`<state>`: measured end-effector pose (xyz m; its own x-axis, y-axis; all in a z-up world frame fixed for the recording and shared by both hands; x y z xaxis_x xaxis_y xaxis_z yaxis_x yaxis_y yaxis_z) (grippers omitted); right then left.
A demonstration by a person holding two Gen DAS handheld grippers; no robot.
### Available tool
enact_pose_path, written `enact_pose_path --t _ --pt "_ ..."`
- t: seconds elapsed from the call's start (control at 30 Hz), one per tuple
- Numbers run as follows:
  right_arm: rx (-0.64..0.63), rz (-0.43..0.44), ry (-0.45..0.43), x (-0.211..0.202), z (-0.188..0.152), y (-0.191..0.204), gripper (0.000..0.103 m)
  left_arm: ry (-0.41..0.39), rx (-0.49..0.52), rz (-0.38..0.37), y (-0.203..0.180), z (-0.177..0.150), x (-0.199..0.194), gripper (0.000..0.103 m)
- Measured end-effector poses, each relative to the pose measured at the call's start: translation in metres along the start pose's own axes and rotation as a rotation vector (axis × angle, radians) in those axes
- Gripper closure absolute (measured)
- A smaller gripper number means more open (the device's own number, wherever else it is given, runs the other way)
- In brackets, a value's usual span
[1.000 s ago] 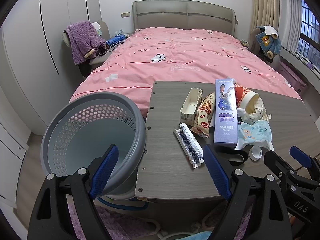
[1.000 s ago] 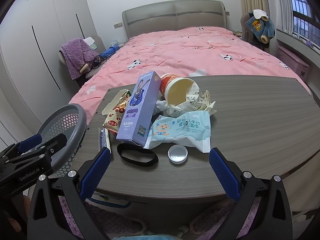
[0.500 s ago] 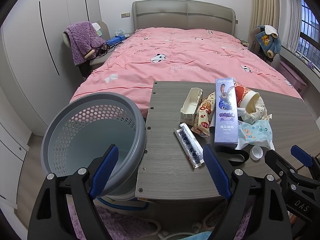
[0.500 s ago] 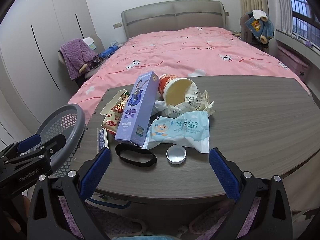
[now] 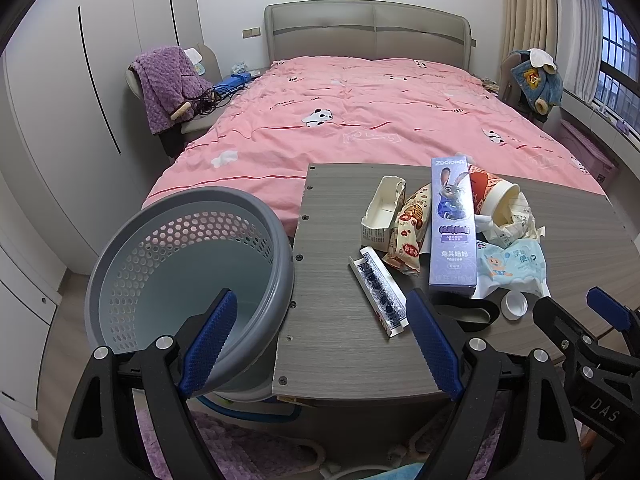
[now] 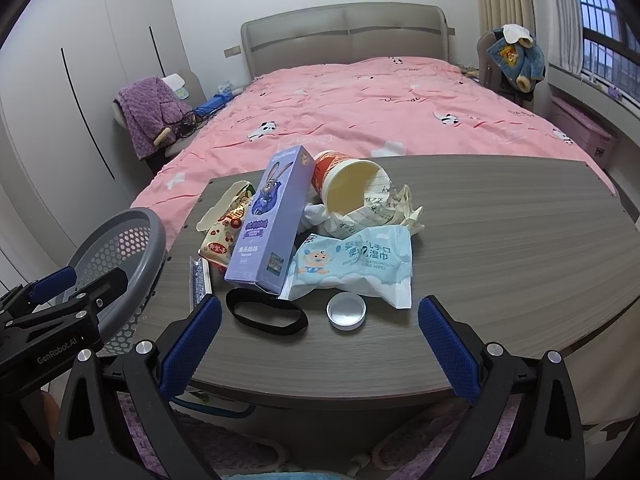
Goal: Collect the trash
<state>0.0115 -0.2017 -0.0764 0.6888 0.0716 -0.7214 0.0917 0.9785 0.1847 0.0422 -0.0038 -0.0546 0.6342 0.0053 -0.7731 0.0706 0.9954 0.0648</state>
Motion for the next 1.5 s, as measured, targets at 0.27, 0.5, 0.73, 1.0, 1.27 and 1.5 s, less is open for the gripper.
enact_pose_path --t 0.27,0.5,0.73,1.0,1.27,1.5 --pt "-0.004 -0.004 -0.002 0.0 0.001 0.0 0.006 -0.001 0.004 0.005 -0.001 -0.001 -0.001 0.02" --pt "0.006 -0.008 0.009 0.003 -0.003 -0.006 0.006 0.009 0.004 0.009 -0.001 -0.003 0.003 0.02" --pt "0.032 -0.018 0.044 0.018 -0.017 -0.024 0.006 0.041 0.003 0.005 -0.002 -0.008 0.016 0.02" --pt "0.028 -0.038 0.055 0.038 -0.024 -0.037 0.007 0.079 -0.007 -0.002 -0.002 -0.013 0.032 0.02" --pt "0.019 -0.053 0.088 0.058 -0.027 -0.043 0.024 0.09 0.007 0.0 -0.006 -0.015 0.042 0.021" --pt "-0.001 -0.056 0.089 0.065 -0.025 -0.038 0.03 0.099 0.008 0.003 -0.006 -0.015 0.05 0.02"
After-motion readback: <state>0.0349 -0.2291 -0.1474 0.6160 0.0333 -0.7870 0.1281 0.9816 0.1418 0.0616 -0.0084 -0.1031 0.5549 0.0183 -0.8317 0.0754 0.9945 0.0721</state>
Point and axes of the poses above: each gripper's, at about its wrist camera, not at the fingertips, and x roughly the way its jaws point, y to its left, z to its top, the point moved 8 cm from there along x, roughly the way its jaws point, and after that the axes turned 3 degrees about y, right-handed, at the moved point
